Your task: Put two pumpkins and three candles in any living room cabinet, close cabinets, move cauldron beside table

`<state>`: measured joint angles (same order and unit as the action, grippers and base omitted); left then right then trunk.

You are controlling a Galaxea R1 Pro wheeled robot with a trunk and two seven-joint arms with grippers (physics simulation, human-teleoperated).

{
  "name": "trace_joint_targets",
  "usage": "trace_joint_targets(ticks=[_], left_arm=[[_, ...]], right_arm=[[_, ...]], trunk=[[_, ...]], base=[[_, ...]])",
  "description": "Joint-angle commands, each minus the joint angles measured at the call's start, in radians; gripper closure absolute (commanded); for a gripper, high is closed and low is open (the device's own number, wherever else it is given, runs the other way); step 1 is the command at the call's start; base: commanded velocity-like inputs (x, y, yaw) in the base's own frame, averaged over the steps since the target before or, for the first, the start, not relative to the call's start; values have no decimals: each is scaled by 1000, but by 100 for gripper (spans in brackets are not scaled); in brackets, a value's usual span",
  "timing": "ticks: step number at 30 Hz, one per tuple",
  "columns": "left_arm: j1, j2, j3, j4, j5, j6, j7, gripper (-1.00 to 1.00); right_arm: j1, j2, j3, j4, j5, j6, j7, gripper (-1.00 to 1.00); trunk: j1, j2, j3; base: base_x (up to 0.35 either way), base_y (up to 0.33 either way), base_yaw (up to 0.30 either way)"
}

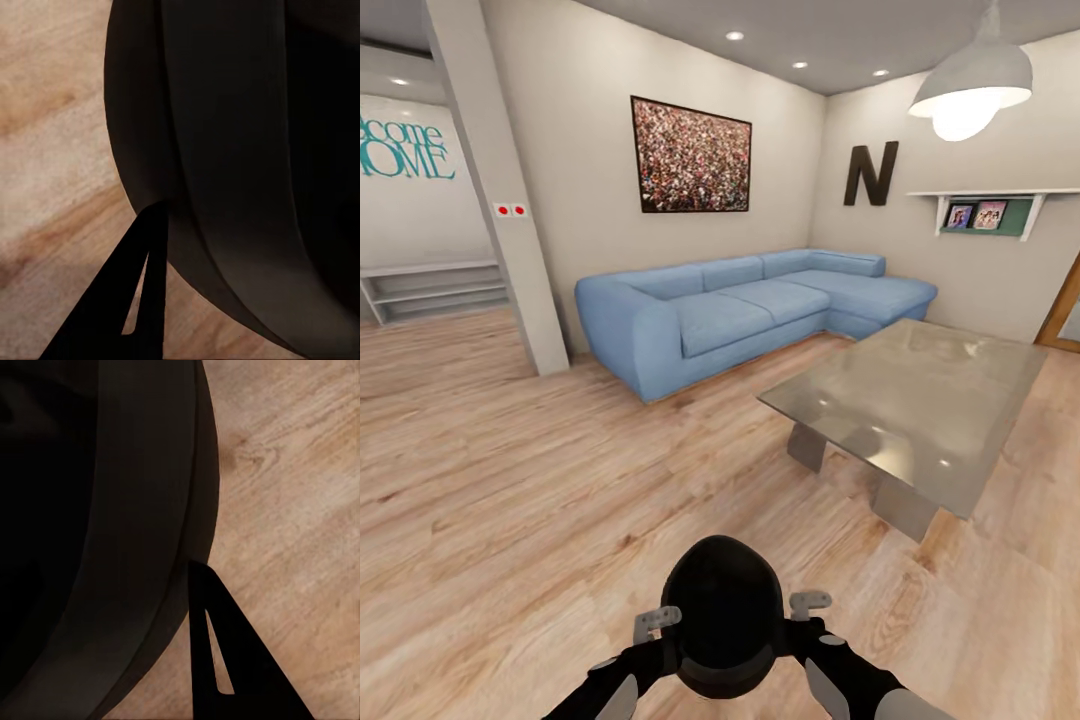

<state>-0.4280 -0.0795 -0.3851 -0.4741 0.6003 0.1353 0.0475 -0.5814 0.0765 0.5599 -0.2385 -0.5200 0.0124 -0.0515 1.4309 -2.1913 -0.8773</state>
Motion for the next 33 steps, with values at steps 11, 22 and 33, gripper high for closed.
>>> trace_joint_targets(ticks=[11, 22, 33], left_arm=[[-1, 8, -9, 0, 9, 3, 9, 100], [0, 8, -9, 0, 9, 3, 9, 100], [0, 8, -9, 0, 9, 3, 9, 100]], right_arm=[[-2, -1, 9, -13, -9, -9, 1, 100], [-2, -1, 8, -13, -9, -8, 1, 100], [-2, -1, 8, -13, -9, -8, 1, 100]], trunk=[[0, 0, -1], [0, 0, 2], [0, 0, 7]], base=[[289, 175, -86], [279, 50, -270], [264, 1, -277]])
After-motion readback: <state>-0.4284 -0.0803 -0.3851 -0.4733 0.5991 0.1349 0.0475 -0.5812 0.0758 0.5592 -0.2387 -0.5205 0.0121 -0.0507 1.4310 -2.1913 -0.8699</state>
